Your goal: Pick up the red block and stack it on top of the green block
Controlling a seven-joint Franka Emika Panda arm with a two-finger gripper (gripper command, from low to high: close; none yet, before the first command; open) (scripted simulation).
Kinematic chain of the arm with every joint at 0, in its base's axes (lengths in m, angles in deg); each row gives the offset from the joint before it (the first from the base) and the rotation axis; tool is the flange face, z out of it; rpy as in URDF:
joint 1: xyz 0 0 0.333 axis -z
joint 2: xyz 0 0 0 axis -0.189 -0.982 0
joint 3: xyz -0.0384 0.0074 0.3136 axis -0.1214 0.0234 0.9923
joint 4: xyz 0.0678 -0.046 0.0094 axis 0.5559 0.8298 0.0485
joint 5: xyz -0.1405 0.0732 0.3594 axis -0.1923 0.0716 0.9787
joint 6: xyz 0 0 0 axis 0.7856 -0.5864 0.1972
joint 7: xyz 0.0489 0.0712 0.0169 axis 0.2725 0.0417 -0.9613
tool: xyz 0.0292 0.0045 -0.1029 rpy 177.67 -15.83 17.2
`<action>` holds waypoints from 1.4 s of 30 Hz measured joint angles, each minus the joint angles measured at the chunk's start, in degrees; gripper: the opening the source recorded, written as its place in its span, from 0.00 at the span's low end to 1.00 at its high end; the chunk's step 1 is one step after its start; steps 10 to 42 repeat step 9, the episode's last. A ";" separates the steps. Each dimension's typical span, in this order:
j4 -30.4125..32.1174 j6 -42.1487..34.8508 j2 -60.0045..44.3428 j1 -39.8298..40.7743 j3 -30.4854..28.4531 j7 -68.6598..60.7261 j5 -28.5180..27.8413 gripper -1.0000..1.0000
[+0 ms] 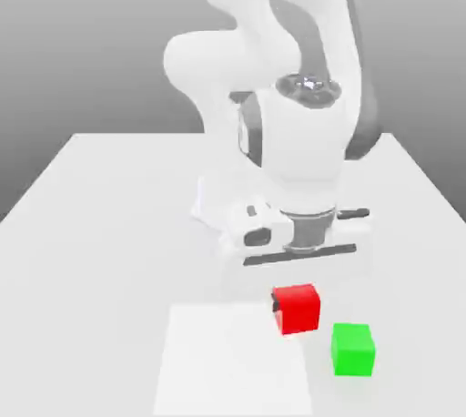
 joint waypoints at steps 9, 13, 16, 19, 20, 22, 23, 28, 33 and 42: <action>-1.59 7.73 -9.43 -1.74 -0.91 3.44 -3.55 1.00; -1.59 7.73 -9.43 -1.74 -0.91 3.44 -3.55 1.00; -1.59 7.73 -9.43 -1.74 -0.91 3.44 -3.55 1.00; -1.59 7.73 -9.43 -1.74 -0.91 3.44 -3.55 1.00; -1.59 7.73 -9.43 -1.74 -0.91 3.44 -3.55 1.00; -1.59 7.73 -9.43 -1.74 -0.91 3.44 -3.55 1.00; -1.59 7.73 -9.43 -1.74 -0.91 3.44 -3.55 1.00; -1.59 7.73 -9.43 -1.74 -0.91 3.44 -3.55 1.00; -1.59 7.73 -9.43 -1.74 -0.91 3.44 -3.55 1.00; -1.59 7.73 -9.43 -1.74 -0.91 3.44 -3.55 1.00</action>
